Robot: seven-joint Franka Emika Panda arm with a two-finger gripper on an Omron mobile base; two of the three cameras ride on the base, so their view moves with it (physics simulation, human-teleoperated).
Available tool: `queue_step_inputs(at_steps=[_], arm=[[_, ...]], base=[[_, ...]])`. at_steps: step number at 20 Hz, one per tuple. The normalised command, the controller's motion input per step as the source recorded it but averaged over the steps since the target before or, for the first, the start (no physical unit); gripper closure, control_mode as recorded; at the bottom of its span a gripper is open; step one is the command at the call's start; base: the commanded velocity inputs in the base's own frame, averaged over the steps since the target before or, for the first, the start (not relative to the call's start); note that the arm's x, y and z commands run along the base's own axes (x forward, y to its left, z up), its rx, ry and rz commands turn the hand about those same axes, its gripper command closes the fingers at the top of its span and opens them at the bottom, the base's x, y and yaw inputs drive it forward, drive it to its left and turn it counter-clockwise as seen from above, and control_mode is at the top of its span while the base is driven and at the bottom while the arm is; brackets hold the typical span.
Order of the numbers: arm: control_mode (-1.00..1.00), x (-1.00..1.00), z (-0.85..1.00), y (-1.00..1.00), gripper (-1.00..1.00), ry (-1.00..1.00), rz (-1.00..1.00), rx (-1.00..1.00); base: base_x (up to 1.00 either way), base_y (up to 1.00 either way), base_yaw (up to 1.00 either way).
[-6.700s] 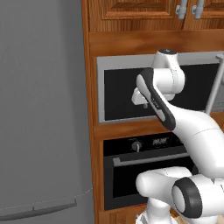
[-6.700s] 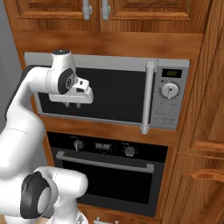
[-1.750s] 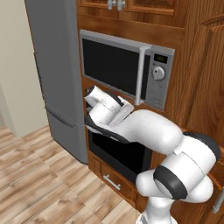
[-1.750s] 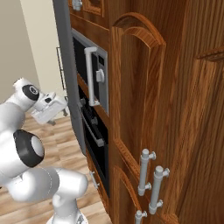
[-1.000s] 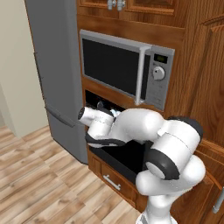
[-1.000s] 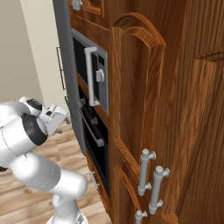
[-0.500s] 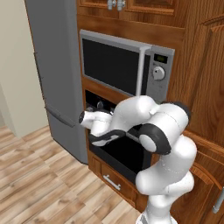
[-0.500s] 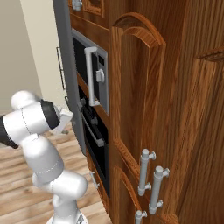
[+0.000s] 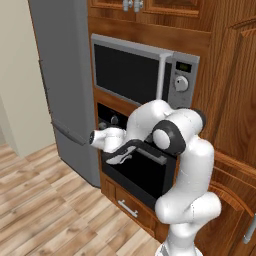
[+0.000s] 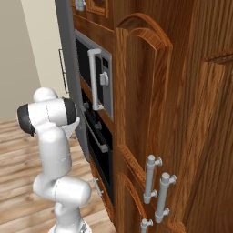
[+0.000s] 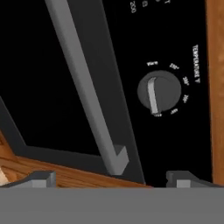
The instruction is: Take the baked cake out of the oven and place it on the plate for cooling. Then close the oven door.
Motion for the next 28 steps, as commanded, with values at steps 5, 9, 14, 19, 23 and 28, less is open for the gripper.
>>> queue_step_inputs(at_steps=[5, 9, 14, 19, 23, 28], arm=[[-1.0, 0.44, -0.27, -0.02, -1.0, 0.0, 0.0, 0.0], [-1.0, 0.44, -0.31, -0.22, -1.0, 0.0, 0.02, 0.0], [-1.0, 0.4, -0.31, -0.3, -1.0, 0.0, 0.08, 0.0], [-1.0, 0.39, -0.32, -0.25, -1.0, 0.0, 0.07, 0.0], [-1.0, 0.39, -0.35, -0.22, -1.0, 0.0, 0.07, 0.0], [-1.0, 0.39, -0.39, -0.11, -1.0, 0.02, 0.06, 0.0]], base=[[0.0, 0.0, 0.0], [0.0, 0.0, 0.0], [0.0, 0.0, 0.0], [0.0, 0.0, 0.0], [0.0, 0.0, 0.0], [0.0, 0.0, 0.0]])
